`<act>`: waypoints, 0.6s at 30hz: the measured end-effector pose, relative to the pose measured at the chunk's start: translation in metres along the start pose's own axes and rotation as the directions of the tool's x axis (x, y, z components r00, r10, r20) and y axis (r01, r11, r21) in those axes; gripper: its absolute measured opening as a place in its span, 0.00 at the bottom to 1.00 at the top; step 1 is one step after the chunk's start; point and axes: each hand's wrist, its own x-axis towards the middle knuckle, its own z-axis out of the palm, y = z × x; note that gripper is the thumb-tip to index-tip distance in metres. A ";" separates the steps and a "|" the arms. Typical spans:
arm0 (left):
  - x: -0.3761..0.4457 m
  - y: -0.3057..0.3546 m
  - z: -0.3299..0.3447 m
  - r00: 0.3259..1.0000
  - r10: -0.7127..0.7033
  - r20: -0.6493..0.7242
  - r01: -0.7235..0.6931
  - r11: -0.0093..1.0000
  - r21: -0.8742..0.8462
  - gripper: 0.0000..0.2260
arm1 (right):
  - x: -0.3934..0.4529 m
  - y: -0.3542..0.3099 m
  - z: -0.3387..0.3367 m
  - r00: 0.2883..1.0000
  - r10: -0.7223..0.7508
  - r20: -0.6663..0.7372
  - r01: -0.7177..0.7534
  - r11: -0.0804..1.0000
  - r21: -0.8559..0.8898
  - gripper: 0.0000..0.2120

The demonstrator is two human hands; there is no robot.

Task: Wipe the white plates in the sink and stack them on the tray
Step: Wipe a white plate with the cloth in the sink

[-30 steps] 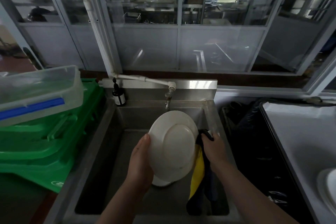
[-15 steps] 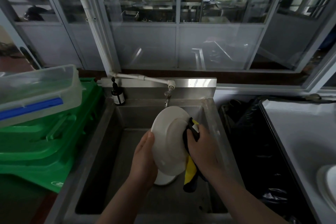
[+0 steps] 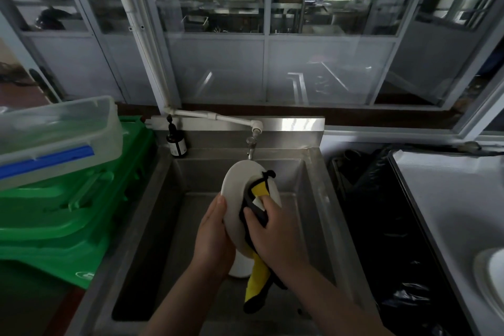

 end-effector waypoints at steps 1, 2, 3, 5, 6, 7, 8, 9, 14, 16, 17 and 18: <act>0.000 0.000 -0.001 1.000 -0.009 -0.013 0.009 1.000 -0.009 0.17 | -0.003 -0.002 0.001 1.000 -0.021 0.002 0.021 1.000 -0.007 0.05; -0.001 0.000 -0.001 1.000 -0.017 -0.024 0.017 1.000 -0.018 0.18 | -0.006 -0.003 0.001 0.999 -0.047 0.001 0.047 0.999 -0.013 0.05; 0.000 -0.001 -0.002 0.999 -0.026 -0.036 0.025 0.999 -0.027 0.18 | -0.007 -0.004 0.002 0.997 -0.072 -0.002 0.072 0.997 -0.022 0.05; 0.001 -0.003 -0.002 0.998 -0.036 -0.057 0.034 0.999 -0.040 0.19 | -0.008 -0.003 0.004 0.993 -0.121 0.002 0.121 0.992 -0.040 0.04; 0.002 -0.003 -0.002 0.997 -0.039 -0.063 0.036 0.998 -0.044 0.20 | -0.008 -0.003 0.006 0.989 -0.149 0.008 0.149 0.987 -0.056 0.05; 0.003 -0.004 -0.001 0.997 -0.043 -0.065 0.039 0.998 -0.051 0.20 | -0.010 -0.003 0.009 0.984 -0.180 0.015 0.181 0.981 -0.073 0.06; 0.004 -0.004 0.000 0.996 -0.049 -0.069 0.045 0.997 -0.062 0.20 | -0.012 -0.003 0.012 0.977 -0.213 0.030 0.215 0.973 -0.086 0.07; 0.004 -0.004 0.000 0.995 -0.057 -0.082 0.051 0.997 -0.064 0.20 | -0.014 -0.003 0.015 0.969 -0.241 0.050 0.245 0.965 -0.093 0.08; 0.003 -0.008 -0.004 0.992 -0.079 -0.095 0.076 0.996 -0.037 0.19 | -0.022 -0.002 0.020 0.948 -0.289 0.134 0.301 0.949 -0.088 0.13; 0.002 -0.008 -0.003 0.991 -0.081 -0.110 0.077 0.996 -0.042 0.19 | -0.022 0.002 0.017 0.943 -0.295 0.156 0.312 0.945 -0.096 0.12; 0.003 -0.007 -0.003 0.990 -0.068 -0.122 0.062 0.997 -0.052 0.19 | -0.021 0.004 0.016 0.945 -0.292 0.148 0.307 0.947 -0.094 0.12; 0.003 -0.007 -0.002 0.990 -0.053 -0.132 0.044 0.996 -0.071 0.20 | -0.021 0.006 0.016 0.951 -0.281 0.129 0.293 0.952 -0.085 0.12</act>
